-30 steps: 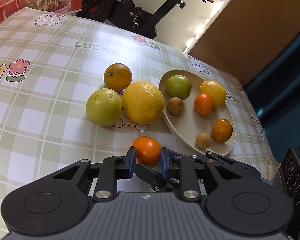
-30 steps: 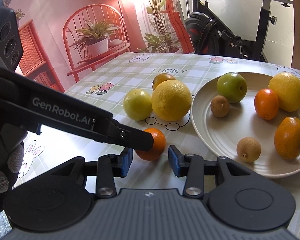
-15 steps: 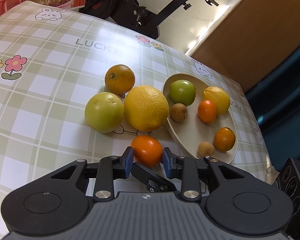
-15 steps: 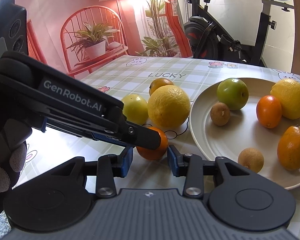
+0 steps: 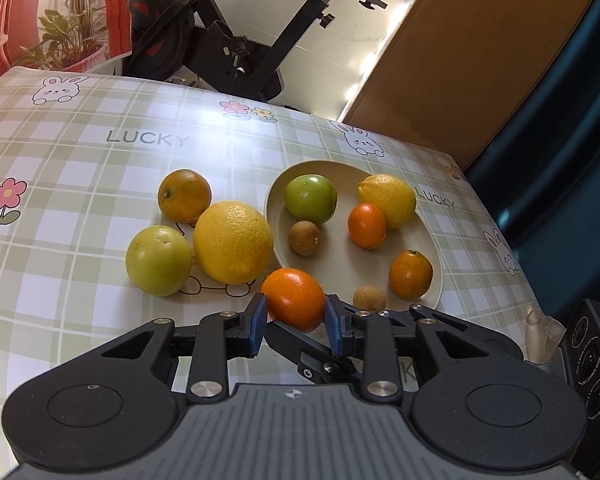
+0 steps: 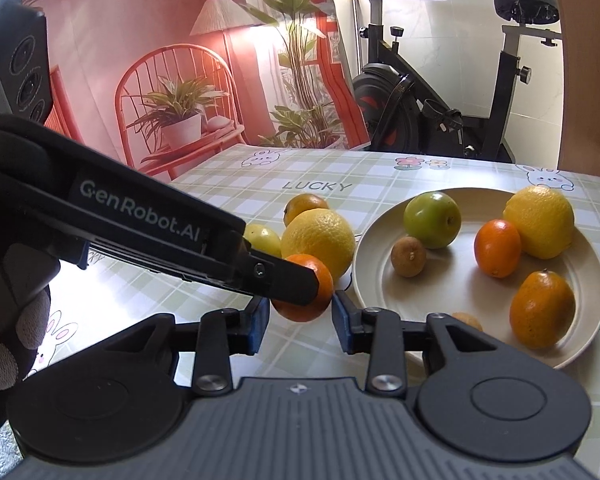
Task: Organize fruits
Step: 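Carry the small orange into the cream plate and open the left tool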
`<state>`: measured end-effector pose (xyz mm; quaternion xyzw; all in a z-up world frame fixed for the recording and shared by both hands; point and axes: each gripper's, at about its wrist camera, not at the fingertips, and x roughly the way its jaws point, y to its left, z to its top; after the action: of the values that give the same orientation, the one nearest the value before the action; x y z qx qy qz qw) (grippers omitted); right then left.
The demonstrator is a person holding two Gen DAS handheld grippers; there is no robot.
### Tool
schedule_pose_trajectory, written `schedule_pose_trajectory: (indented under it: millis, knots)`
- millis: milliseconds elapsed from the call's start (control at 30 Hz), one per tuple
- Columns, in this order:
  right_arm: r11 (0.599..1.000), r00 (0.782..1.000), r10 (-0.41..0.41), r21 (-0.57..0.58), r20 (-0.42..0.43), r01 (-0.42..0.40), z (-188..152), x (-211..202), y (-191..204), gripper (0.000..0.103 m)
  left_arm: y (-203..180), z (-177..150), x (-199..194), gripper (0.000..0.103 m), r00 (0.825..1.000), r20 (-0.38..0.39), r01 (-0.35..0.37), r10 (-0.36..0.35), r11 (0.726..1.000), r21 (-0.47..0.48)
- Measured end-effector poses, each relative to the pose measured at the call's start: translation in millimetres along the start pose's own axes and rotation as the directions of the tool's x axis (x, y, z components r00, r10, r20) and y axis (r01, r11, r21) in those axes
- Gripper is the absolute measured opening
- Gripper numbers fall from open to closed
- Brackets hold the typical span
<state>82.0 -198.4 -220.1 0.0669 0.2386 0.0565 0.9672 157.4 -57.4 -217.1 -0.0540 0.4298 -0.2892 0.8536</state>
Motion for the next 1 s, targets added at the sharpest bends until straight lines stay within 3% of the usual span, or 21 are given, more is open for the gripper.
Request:
schedule_pose_trajectory:
  millis: [367, 733, 1000]
  knots:
    - [0.995, 0.995, -0.084, 0.058, 0.053, 0.081, 13, -17, -31, 0.037, -35, 25, 24, 0.033, 0.999, -0.015, 0.033, -0.032, 0.995, 0.097]
    - [0.982, 0.987, -0.162, 0.096, 0.009, 0.161, 17, -3, -64, 0.037, -47, 45, 69, 0.033, 0.995, -0.087, 0.056, -0.046, 0.993, 0.107]
    - [0.979, 0.982, -0.189, 0.076, -0.008, 0.189, 25, 9, -72, 0.037, -44, 53, 79, 0.034, 0.997, -0.077, 0.035, -0.028, 0.995, 0.093]
